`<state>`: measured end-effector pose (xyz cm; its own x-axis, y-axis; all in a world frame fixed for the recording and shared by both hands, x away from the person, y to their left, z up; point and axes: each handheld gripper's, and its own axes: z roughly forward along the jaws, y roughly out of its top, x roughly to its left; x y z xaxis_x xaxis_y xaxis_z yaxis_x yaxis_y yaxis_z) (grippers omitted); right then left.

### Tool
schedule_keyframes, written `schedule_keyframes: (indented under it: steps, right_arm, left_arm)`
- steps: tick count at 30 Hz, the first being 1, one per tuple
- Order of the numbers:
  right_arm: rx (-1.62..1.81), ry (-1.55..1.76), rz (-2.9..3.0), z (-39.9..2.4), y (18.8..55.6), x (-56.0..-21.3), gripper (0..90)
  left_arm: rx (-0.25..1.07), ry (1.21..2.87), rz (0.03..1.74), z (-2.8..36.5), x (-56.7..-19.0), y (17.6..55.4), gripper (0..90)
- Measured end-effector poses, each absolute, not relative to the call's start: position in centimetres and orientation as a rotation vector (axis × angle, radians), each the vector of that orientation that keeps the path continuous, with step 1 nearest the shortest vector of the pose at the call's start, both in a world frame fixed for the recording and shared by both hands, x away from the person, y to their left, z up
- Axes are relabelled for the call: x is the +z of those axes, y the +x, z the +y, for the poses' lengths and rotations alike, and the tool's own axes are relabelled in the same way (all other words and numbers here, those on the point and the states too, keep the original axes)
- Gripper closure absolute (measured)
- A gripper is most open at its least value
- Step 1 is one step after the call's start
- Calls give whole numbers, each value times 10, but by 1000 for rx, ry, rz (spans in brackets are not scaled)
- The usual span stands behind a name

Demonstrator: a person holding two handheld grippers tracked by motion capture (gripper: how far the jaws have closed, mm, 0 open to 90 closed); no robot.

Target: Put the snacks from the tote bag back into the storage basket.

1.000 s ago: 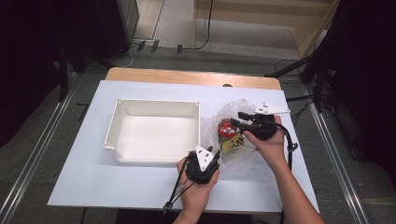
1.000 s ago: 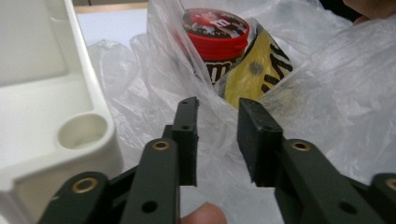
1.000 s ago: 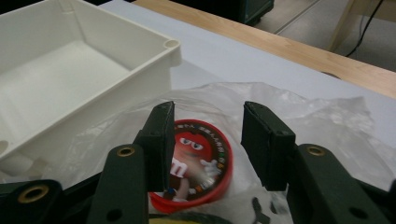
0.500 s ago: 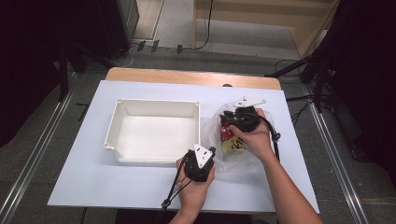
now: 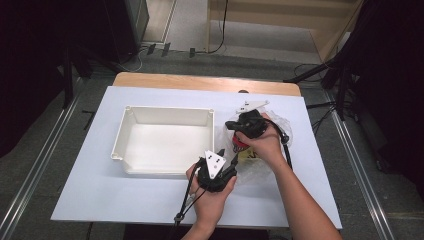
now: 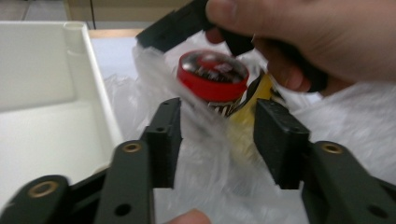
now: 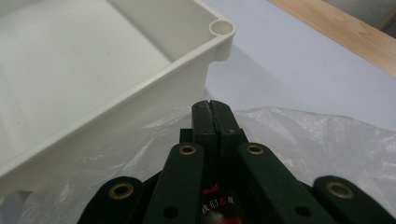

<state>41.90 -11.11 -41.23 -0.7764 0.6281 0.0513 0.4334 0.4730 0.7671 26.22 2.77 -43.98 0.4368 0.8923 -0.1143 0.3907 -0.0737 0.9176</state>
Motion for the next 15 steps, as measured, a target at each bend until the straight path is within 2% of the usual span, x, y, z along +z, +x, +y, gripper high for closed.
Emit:
schedule_keyframes:
  steps: [2,5,8,9,10,11,12,13,15]
  right_arm:
    - [1204,909,2487,-112,420,-413,900]
    - [1202,916,2481,-114,421,-413,900]
    - [1202,922,2475,-116,421,-412,900]
    - [1227,939,2455,-120,421,-410,830]
    - [1227,939,2455,-120,421,-410,830]
    - [1285,974,2416,-127,419,-407,729]
    - [1285,974,2416,-127,419,-407,729]
    - [1322,992,2361,-132,412,-401,646]
    - [1330,982,2342,-137,405,-397,606]
  left_arm:
    - [640,1699,1128,20,-441,265,504]
    - [660,1771,1141,13,-450,269,632]
    - [666,1812,1154,12,-458,271,718]
    - [665,1819,1165,13,-462,272,735]
    - [665,1819,1165,13,-462,272,736]
    - [674,1809,1167,13,-462,273,737]
    - [674,1809,1167,13,-462,273,736]
    - [684,1804,1158,15,-460,272,730]
    - [676,1805,1151,16,-459,272,716]
